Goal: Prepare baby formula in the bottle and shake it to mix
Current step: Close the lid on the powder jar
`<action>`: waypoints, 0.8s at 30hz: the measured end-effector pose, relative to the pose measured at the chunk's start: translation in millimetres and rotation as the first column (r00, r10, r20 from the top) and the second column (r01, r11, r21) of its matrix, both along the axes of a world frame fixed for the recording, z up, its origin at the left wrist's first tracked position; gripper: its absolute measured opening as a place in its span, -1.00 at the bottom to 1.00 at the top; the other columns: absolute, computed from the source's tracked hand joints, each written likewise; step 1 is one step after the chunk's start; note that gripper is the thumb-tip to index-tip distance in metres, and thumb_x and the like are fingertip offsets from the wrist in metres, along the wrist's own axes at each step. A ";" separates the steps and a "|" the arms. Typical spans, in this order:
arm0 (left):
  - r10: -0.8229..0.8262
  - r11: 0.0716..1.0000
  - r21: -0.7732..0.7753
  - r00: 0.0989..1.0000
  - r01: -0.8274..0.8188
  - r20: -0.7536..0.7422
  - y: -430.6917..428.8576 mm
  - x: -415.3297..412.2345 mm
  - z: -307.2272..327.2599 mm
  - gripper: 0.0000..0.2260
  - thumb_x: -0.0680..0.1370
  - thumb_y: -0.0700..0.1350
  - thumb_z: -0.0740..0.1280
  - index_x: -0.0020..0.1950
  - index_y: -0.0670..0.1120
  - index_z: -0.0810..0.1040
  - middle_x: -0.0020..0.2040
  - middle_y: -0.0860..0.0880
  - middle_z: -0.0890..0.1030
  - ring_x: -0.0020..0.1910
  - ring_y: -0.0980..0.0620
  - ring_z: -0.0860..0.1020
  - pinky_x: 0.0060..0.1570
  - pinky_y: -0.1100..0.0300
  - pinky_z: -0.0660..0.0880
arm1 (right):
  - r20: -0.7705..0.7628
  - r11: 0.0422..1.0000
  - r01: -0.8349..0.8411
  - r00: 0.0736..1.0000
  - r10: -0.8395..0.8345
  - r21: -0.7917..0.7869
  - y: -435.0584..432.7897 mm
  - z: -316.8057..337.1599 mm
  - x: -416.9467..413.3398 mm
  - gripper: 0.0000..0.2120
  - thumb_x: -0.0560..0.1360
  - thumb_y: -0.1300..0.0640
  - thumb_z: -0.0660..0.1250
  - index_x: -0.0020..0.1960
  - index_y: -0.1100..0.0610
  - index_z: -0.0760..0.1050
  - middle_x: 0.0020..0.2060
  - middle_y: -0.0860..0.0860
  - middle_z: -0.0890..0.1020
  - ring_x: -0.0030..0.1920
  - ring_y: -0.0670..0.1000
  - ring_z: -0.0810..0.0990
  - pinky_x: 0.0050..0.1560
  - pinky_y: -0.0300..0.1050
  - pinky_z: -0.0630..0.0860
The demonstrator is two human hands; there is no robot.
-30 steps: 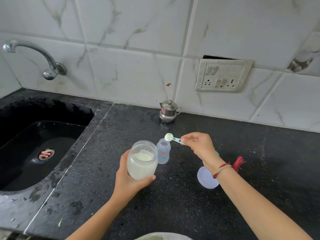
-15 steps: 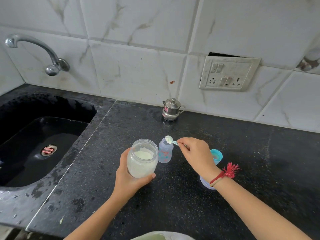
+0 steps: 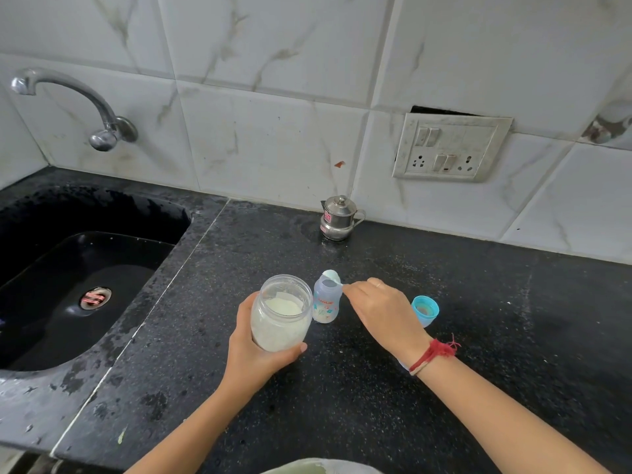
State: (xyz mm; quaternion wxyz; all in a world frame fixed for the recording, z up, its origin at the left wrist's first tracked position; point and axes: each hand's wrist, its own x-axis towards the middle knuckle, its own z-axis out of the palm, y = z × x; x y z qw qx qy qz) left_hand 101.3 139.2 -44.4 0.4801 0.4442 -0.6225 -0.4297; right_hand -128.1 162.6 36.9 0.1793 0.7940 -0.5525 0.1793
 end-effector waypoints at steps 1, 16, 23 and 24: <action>-0.005 1.000 0.002 1.000 0.005 0.001 -0.1 -0.4 0.7 -0.12 0.09 0.15 0.63 0.32 0.32 0.29 0.25 0.36 0.44 0.24 0.33 0.44 0.09 0.30 0.40 | 0.137 0.998 0.053 0.989 -0.059 0.047 -0.4 1.3 1.1 -0.76 0.32 0.28 0.52 -0.02 0.21 0.63 -0.22 0.09 0.69 -0.28 0.03 0.63 -0.33 -0.15 0.59; -0.182 0.983 -0.034 0.983 0.183 0.026 3.8 -24.2 11.7 -0.14 0.13 0.12 0.64 0.34 0.30 0.30 0.26 0.32 0.46 0.23 0.27 0.47 0.05 0.28 0.44 | 0.892 0.863 -0.234 0.183 -0.413 0.447 31.3 71.6 5.3 -0.91 0.42 0.25 0.44 -0.18 0.09 0.68 -0.34 -0.03 0.67 -0.47 -0.19 0.45 -0.43 -0.35 0.40; -0.310 0.948 -0.062 0.949 0.313 0.051 12.5 -40.8 20.1 -0.14 0.15 0.05 0.65 0.34 0.29 0.31 0.26 0.23 0.50 0.22 0.14 0.53 0.01 0.25 0.54 | 0.570 0.927 -0.062 0.803 -0.174 0.371 39.2 71.5 19.7 -0.92 0.40 0.15 0.43 -0.18 0.00 0.67 -0.47 -0.46 0.47 -0.35 -0.33 0.47 -0.27 -0.48 0.32; -0.323 0.943 -0.065 0.945 0.326 0.054 13.2 -42.8 20.3 -0.14 0.15 0.05 0.65 0.35 0.28 0.31 0.26 0.22 0.50 0.22 0.12 0.53 0.03 0.19 0.54 | 0.552 0.925 -0.058 0.815 -0.173 0.376 38.8 70.0 19.9 -0.93 0.41 0.15 0.43 -0.17 0.01 0.67 -0.47 -0.48 0.46 -0.31 -0.39 0.46 -0.23 -0.50 0.31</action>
